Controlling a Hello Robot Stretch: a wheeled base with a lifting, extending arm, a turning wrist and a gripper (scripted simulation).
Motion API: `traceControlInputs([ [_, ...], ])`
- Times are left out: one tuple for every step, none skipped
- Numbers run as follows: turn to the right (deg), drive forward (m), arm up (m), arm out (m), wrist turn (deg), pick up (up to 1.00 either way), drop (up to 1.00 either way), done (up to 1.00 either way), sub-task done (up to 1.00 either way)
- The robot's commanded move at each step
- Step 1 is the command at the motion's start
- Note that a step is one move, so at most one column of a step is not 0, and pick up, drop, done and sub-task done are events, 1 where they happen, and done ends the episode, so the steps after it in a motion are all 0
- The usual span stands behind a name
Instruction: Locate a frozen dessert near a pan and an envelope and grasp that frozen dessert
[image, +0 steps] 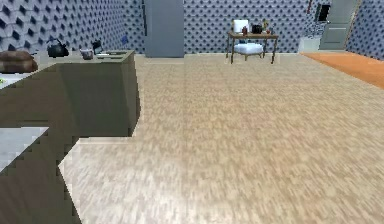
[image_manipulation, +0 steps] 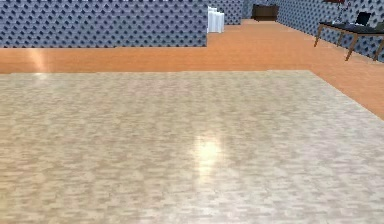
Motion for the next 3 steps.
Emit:
traceControlInputs([
  [-3.0, 0.0, 0.0, 0.0, 0.0, 0.0, 0.0, 0.0, 0.0],
  [0.0, 1.0, 0.0, 0.0, 0.0, 0.0, 0.0, 0.0, 0.0],
  [-9.0, 0.0, 0.0, 0.0, 0.0, 0.0, 0.0, 0.0, 0.0],
])
